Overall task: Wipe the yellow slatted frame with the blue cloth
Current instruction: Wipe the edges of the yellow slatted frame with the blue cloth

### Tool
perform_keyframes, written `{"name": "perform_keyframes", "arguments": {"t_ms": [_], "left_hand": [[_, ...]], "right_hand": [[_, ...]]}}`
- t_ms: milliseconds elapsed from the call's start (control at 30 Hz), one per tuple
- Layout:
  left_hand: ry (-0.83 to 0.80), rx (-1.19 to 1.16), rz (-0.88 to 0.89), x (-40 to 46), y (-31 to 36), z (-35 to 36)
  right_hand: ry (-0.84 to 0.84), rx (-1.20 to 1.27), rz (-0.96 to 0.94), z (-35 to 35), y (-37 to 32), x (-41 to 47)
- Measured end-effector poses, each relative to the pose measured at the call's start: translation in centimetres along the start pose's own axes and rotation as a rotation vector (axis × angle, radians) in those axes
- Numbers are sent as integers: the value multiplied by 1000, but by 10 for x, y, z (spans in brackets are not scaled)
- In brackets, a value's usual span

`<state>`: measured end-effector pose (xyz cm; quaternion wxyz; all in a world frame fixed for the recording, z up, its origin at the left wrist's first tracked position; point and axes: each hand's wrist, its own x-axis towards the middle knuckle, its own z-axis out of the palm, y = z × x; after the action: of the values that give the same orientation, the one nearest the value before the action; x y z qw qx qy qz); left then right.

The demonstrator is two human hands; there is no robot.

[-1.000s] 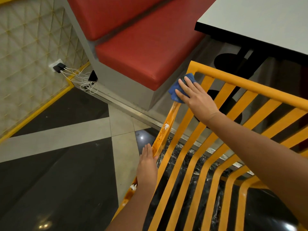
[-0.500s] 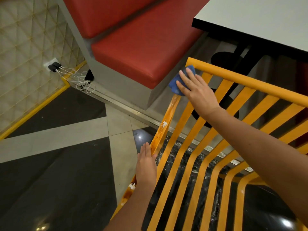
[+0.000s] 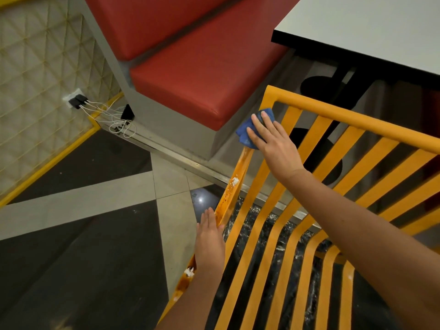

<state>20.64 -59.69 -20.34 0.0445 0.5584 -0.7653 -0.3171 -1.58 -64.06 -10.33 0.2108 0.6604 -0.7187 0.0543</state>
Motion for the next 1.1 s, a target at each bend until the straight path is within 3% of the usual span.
{"name": "perform_keyframes", "arguments": {"t_ms": [133, 267, 533, 733, 833, 933, 1100], "left_hand": [[-8, 6, 4, 0, 0, -1], [-4, 11, -7, -1, 1, -2], [13, 43, 5, -2, 2, -2], [20, -18, -14, -3, 2, -2], [22, 19, 3, -4, 4, -3], [26, 1, -8, -2, 3, -2], [28, -29, -31, 0, 0, 1]], "right_hand": [[7, 43, 64, 9, -13, -11], [-75, 60, 4, 14, -25, -16], [52, 37, 76, 3, -1, 0], [-96, 68, -7, 15, -24, -17], [-30, 10, -41, 2, 0, -4], [32, 32, 44, -1, 10, 2], [-108, 137, 95, 21, -37, -24]]}}
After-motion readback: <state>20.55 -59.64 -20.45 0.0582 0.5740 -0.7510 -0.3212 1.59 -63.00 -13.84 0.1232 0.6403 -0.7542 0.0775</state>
